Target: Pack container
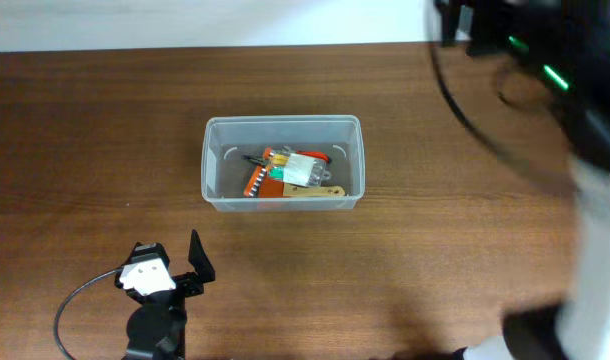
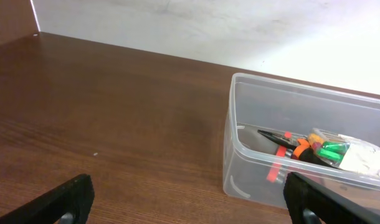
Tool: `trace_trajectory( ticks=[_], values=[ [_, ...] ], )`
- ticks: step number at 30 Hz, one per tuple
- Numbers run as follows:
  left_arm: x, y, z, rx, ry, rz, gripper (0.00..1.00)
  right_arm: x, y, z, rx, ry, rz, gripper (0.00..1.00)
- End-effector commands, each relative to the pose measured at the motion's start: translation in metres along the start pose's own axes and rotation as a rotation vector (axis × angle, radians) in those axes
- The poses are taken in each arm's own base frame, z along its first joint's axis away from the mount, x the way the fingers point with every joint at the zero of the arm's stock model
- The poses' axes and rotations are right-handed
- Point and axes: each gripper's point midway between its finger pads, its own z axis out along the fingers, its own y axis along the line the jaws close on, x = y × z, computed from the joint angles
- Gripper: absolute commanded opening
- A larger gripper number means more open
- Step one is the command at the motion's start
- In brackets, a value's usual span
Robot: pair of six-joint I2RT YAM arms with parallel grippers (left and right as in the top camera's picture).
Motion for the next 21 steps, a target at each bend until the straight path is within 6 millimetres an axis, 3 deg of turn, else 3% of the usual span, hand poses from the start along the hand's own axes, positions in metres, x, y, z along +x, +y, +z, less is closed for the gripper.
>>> trace_trajectory(
  ticks=[1, 4, 6, 9, 11, 13, 16, 21],
  values=[
    [0.000, 0.000, 0.000, 0.001, -0.002, 0.009, 0.99, -0.031, -0.007, -0.112, 0.042, -0.191, 0.003, 0.99],
    [0.001, 0.000, 0.000, 0.001, -0.001, 0.009, 0.99, -0.034, -0.006, -0.187, 0.041, -0.305, 0.005, 0.99],
    [0.001, 0.000, 0.000, 0.001, -0.001, 0.009, 0.99, -0.024, -0.011, -0.232, 0.068, -0.363, 0.011, 0.99],
    [0.001, 0.000, 0.000, 0.001, -0.001, 0.009, 0.99, 0.003, -0.019, -0.271, 0.113, -0.385, 0.020, 0.99],
    [0.001, 0.000, 0.000, 0.001, -0.001, 0.009, 0.99, 0.027, -0.022, -0.286, 0.137, -0.377, 0.022, 0.99],
    [0.000, 0.000, 0.000, 0.001, -0.002, 0.009, 0.99, 0.057, -0.026, -0.293, 0.161, -0.353, 0.025, 0.99],
    [0.001, 0.000, 0.000, 0.001, -0.001, 0.009, 0.99, 0.103, -0.033, -0.282, 0.196, -0.304, 0.028, 0.99],
    [0.000, 0.000, 0.000, 0.001, -0.002, 0.009, 0.99, 0.175, -0.040, -0.216, 0.234, -0.213, 0.028, 0.99]
  ],
)
